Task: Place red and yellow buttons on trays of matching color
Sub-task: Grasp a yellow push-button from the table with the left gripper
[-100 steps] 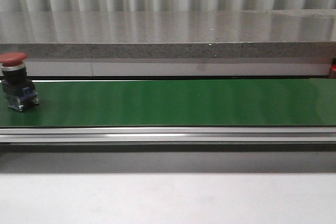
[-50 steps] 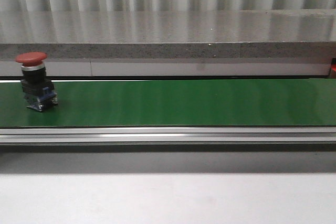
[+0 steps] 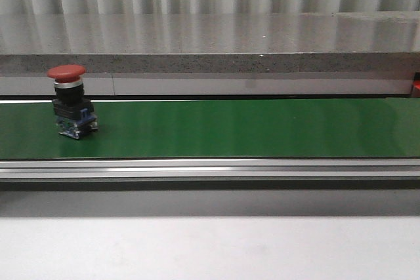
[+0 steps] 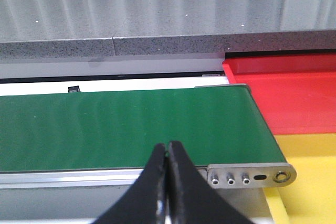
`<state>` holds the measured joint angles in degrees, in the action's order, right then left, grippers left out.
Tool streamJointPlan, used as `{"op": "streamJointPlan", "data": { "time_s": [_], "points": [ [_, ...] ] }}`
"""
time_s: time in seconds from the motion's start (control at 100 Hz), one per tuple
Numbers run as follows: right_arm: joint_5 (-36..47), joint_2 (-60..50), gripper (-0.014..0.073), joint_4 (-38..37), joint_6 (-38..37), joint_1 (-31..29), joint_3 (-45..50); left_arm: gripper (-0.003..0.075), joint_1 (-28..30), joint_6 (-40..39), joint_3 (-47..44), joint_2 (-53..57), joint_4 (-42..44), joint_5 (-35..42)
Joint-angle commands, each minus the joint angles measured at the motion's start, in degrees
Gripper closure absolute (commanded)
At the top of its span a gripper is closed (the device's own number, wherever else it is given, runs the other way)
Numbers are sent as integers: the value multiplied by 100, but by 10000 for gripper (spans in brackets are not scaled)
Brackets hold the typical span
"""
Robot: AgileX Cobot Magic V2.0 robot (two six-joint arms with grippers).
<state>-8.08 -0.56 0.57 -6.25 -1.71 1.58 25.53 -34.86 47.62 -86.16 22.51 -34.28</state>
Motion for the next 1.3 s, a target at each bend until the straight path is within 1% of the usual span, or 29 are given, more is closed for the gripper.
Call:
{"op": "streamJointPlan", "data": {
  "time_s": [0.0, 0.21, 0.52, 0.57, 0.62, 0.69, 0.88, 1.02, 1.16, 1.22, 1.29],
  "points": [
    [473, -95, 661, -57, -9, 5, 5, 103, 53, -57, 186, 67, 64, 320],
    [473, -95, 661, -57, -9, 5, 5, 102, 65, -57, 418, -291, 64, 363],
    [473, -95, 661, -57, -9, 5, 5, 103, 65, -69, 430, -686, 30, 491],
    [473, -95, 661, -57, -9, 5, 5, 112, 65, -69, 430, -710, 30, 504],
    [473, -95, 661, -57, -9, 5, 5, 142, 65, -69, 430, -719, 30, 516],
    [473, -95, 661, -57, -9, 5, 5, 215, 65, -69, 430, -719, 30, 528],
    [473, -95, 661, -57, -9, 5, 5, 481, 65, -69, 439, -719, 30, 538],
    [473, -95, 661, -57, -9, 5, 5, 622, 65, -69, 439, -539, 30, 462],
    [473, -95, 661, -57, -9, 5, 5, 715, 65, -69, 439, -85, -85, 291],
    [473, -95, 661, -57, -9, 5, 5, 738, 53, -69, 439, 201, -110, 226],
    [473, -95, 661, -57, -9, 5, 5, 740, -45, -9, 439, 562, -126, 136]
  ]
}}
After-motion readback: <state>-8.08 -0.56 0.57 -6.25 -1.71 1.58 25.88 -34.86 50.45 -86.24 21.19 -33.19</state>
